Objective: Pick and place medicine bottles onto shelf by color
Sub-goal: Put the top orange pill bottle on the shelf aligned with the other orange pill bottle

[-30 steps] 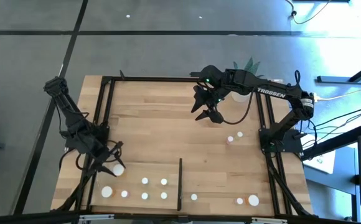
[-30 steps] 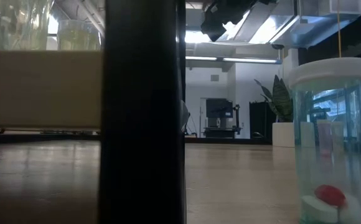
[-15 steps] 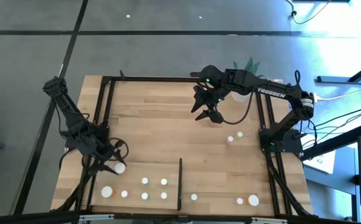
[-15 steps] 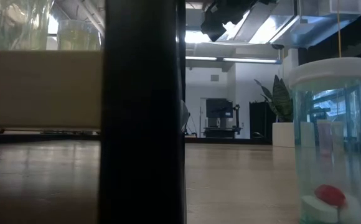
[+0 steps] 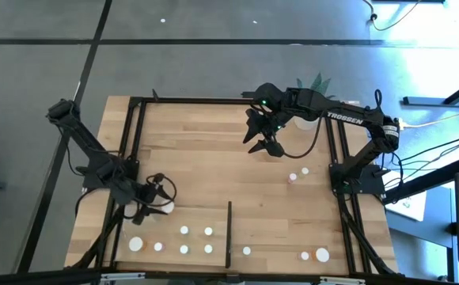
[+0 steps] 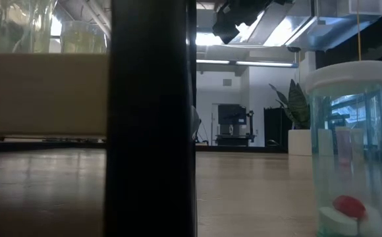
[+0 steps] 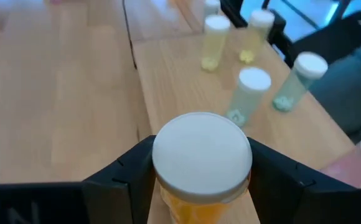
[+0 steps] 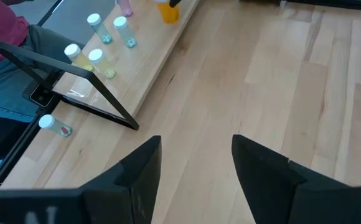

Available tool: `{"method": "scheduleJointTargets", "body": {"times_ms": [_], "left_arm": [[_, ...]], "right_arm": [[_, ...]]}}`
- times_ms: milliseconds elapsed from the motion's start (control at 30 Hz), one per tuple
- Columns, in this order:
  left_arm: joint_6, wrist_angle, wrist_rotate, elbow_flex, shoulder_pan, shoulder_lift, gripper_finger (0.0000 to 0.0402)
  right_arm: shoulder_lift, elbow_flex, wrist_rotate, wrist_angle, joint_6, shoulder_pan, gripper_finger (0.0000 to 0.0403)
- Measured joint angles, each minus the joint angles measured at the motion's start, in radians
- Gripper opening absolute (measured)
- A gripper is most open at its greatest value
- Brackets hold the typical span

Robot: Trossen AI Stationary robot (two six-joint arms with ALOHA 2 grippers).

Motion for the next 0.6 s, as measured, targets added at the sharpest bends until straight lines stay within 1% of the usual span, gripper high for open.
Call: {"method": "scheduleJointTargets", "body": {"times_ms": [333,600], "left_arm": [[-0.024,0.060,0.090,0.000,0.005,0.073,0.0199],[-0.030,0.059,0.094,0.000,0.005,0.112,0.0199]], "right_arm": [[0.000,0.000,0.000,0.000,0.000,0.000,0.0198],[0.000,0.000,0.000,0.000,0.000,0.000,0.0198]]}}
